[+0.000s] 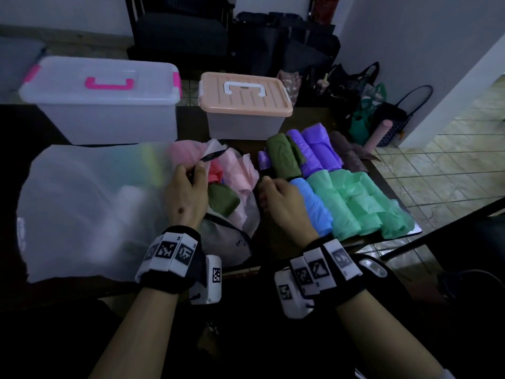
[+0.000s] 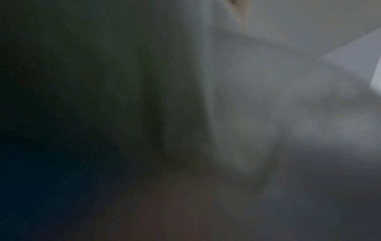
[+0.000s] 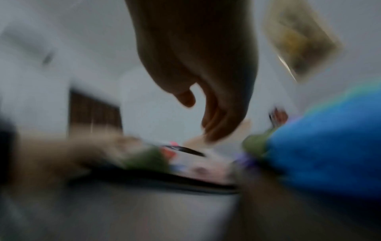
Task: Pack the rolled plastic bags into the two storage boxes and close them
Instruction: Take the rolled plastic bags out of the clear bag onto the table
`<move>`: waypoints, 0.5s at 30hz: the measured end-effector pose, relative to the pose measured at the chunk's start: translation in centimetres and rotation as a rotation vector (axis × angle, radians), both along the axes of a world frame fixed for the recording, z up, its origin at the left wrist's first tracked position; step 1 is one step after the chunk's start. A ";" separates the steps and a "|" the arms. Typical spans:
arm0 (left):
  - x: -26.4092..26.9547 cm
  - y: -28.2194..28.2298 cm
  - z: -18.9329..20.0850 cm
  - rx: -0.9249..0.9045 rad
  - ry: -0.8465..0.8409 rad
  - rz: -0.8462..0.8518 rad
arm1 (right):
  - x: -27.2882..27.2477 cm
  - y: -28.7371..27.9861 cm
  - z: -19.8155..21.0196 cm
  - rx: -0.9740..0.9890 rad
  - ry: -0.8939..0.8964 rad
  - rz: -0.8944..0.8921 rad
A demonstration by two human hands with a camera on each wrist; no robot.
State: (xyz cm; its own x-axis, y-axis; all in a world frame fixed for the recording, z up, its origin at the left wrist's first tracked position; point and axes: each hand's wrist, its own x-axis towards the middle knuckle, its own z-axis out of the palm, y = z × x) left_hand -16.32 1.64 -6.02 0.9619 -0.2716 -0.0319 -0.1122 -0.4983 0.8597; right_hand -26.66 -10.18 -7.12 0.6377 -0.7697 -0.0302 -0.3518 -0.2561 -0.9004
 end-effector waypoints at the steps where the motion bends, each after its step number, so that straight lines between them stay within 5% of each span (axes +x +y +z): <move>1: 0.1 0.0 -0.1 -0.003 0.004 0.004 | 0.6 0.7 0.5 0.259 0.027 0.037; 3: 0.3 0.0 -0.3 -0.004 0.006 0.019 | 1.4 1.8 1.2 0.642 0.145 0.130; 5: 0.4 0.1 -0.3 -0.015 0.014 0.035 | 2.0 2.6 1.4 0.822 0.160 0.186; 15: 1.3 0.0 -0.5 -0.220 0.167 0.147 | 3.3 4.0 1.0 0.909 0.020 0.167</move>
